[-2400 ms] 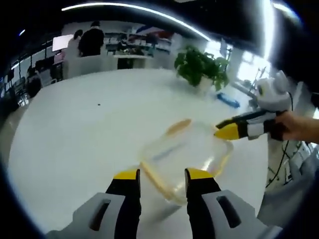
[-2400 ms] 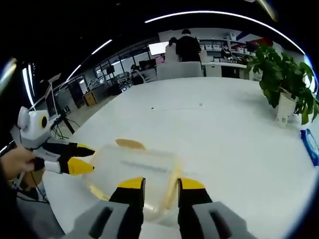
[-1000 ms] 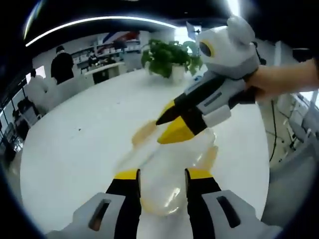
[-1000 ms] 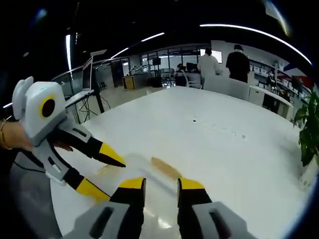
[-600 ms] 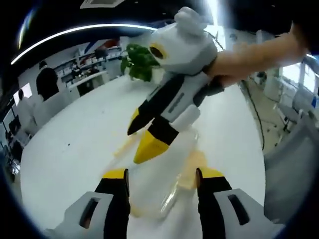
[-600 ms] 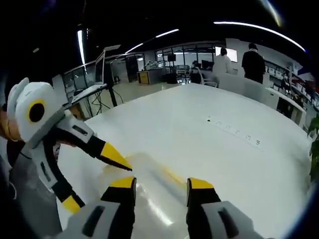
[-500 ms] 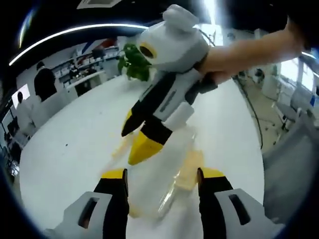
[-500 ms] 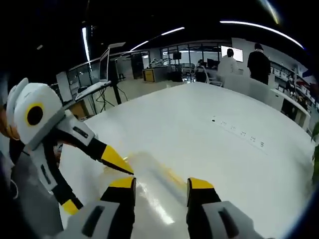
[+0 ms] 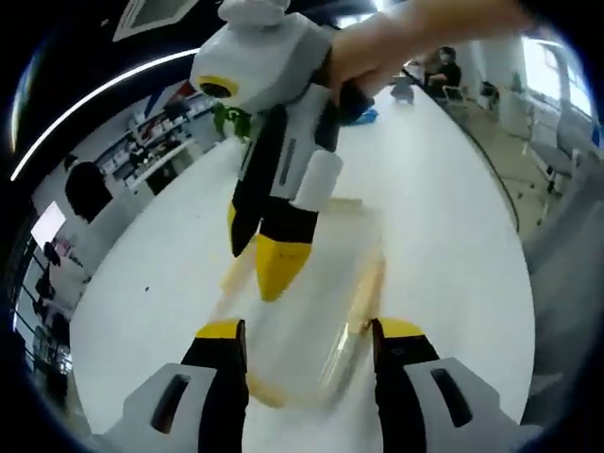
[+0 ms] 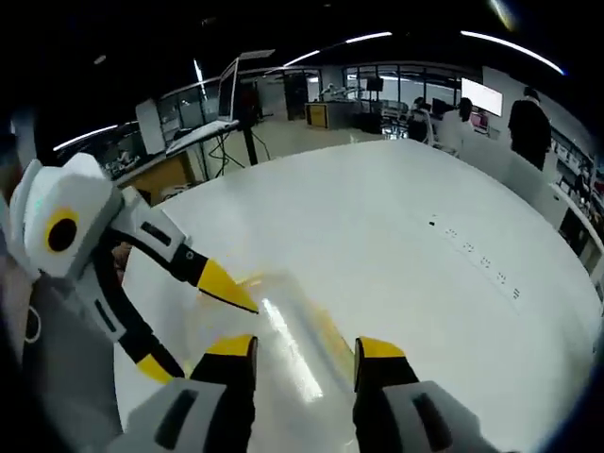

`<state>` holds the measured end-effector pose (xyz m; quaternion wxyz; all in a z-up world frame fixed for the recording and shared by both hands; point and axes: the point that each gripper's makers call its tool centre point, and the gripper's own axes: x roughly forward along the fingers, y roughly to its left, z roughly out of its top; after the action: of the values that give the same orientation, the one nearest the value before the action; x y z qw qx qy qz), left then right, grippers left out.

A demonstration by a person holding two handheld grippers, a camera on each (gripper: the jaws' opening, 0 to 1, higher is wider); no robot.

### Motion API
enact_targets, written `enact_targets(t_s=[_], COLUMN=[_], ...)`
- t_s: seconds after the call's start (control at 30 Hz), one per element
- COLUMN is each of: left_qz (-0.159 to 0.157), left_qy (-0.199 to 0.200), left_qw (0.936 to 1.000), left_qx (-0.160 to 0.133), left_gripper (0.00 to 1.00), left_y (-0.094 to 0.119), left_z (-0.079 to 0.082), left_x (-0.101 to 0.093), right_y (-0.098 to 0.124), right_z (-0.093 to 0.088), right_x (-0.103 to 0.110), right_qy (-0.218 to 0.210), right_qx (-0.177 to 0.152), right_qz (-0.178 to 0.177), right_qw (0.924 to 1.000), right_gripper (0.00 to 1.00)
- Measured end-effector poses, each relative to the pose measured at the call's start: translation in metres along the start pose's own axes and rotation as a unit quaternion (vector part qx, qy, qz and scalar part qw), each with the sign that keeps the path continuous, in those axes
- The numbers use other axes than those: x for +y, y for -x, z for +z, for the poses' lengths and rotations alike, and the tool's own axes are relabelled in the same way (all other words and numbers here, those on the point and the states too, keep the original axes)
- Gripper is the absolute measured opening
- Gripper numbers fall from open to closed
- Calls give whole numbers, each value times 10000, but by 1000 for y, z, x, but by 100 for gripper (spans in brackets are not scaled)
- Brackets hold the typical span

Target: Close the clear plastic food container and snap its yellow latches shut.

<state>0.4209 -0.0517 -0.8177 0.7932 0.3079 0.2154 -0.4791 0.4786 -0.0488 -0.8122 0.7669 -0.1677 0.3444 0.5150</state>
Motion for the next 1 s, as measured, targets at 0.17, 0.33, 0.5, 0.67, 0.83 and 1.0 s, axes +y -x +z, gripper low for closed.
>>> enact_targets(t_s=[0.17, 0.33, 0.5, 0.67, 0.83, 1.0], left_qz=[-75, -188, -260, -317, -350, -382], left_qy=[-156, -146, -188, -119, -140, -86], left_qw=[9998, 9997, 9993, 9992, 9987, 9987], left_qx=[59, 112, 179, 223, 335, 317], left_gripper=[49, 48, 47, 46, 45, 45], left_y=[-2, -3, -5, -5, -7, -7], left_z=[2, 3, 3, 4, 4, 3], left_x=[-1, -1, -1, 0, -1, -1], right_y=[-3, -4, -5, -6, -6, -9], right_z=[2, -1, -3, -6, -7, -9], right_x=[3, 3, 3, 2, 1, 2], right_qy=[175, 329, 373, 366, 298, 290], right_qx=[302, 644, 974, 1248, 1789, 2381], right_qz=[302, 648, 875, 1111, 1279, 1470], right_qw=[9989, 9953, 9907, 9853, 9751, 9596], right_gripper=[38, 38, 38, 38, 35, 35])
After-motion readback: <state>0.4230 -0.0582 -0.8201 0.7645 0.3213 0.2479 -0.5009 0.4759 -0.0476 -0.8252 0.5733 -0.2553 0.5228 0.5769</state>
